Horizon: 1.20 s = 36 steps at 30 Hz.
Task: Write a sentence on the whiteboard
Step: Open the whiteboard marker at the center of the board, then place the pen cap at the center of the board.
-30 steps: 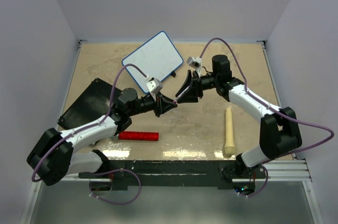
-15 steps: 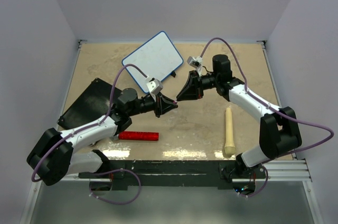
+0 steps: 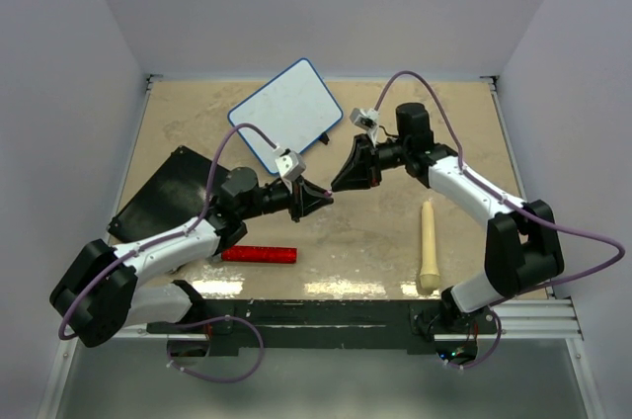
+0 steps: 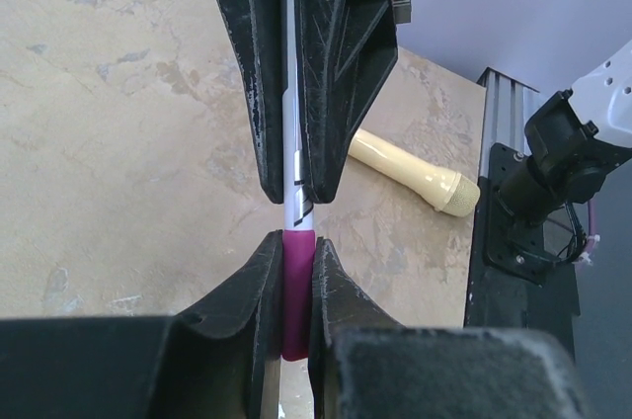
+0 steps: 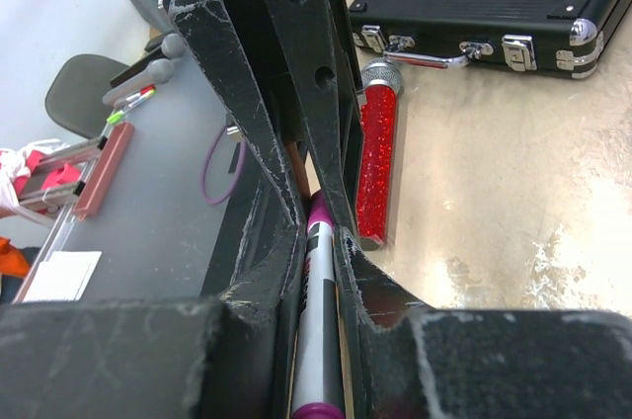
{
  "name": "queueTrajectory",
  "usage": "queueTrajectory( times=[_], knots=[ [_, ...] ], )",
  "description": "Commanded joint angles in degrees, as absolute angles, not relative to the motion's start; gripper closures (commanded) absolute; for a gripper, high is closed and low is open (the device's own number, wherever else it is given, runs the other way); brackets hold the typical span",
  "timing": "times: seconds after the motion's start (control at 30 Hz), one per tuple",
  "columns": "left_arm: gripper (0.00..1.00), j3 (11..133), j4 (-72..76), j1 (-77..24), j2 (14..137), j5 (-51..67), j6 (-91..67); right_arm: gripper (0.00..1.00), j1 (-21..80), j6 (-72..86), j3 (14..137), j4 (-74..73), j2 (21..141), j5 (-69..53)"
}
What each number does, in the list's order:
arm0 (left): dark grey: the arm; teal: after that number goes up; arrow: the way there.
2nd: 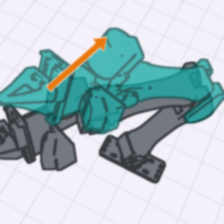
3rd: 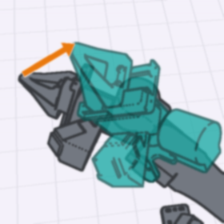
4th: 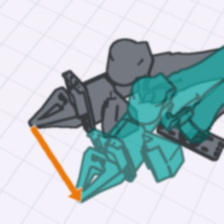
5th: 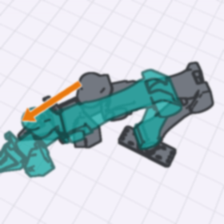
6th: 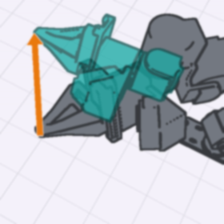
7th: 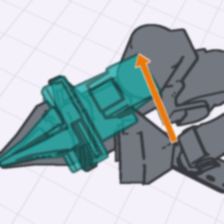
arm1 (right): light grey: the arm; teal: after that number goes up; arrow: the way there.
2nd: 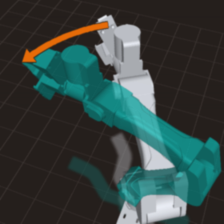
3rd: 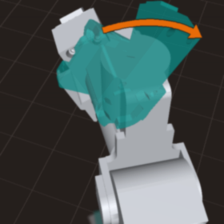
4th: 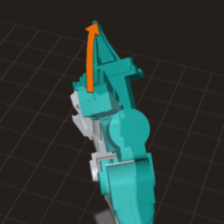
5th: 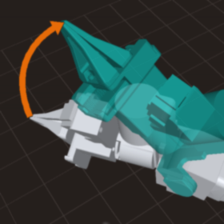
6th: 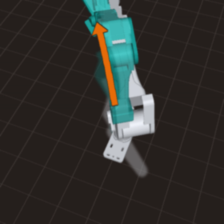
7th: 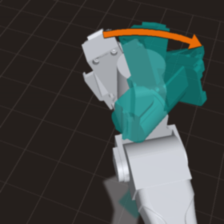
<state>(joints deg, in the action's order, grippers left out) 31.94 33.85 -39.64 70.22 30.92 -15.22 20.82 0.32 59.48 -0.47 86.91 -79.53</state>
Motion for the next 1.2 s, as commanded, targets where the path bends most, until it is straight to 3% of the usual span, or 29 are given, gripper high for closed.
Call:
queueTrajectory(
  times=[0.0,0.13,0.3,0.57,0.93,1.03,1.17],
  knots=[
    [1.0,28.31,31.11,-39.29,68.82,31.64,-11.34,1.0,16.09,-4.3,65.82,-5.53,83.76,-80.52],
    [1.0,26.98,31.47,-39.29,69.08,31.38,-11.78,1.0,14.42,-2.12,72.05,-4.84,84.55,-78.05],
    [1.0,25.23,31.46,-39.2,68.47,30.06,-12.3,1.0,10.46,14.91,69.71,13.61,82.97,-77.96],
    [1.0,24.08,34.54,-39.2,70.13,28.31,-13.89,1.0,6.68,16.35,64.96,15.73,80.51,-77.0],
    [1.0,33.48,33.4,-39.37,87.89,15.13,-21.53,1.0,6.24,6.94,62.76,7.56,80.33,-67.85],
    [0.91,34.8,31.3,-39.37,89.21,9.68,-22.5,1.0,6.24,6.42,62.67,7.29,81.3,-67.94],
    [0.66,36.65,27.25,-39.2,90.44,4.32,-22.33,1.0,6.24,5.63,62.75,6.42,81.91,-67.76]
  ],
)
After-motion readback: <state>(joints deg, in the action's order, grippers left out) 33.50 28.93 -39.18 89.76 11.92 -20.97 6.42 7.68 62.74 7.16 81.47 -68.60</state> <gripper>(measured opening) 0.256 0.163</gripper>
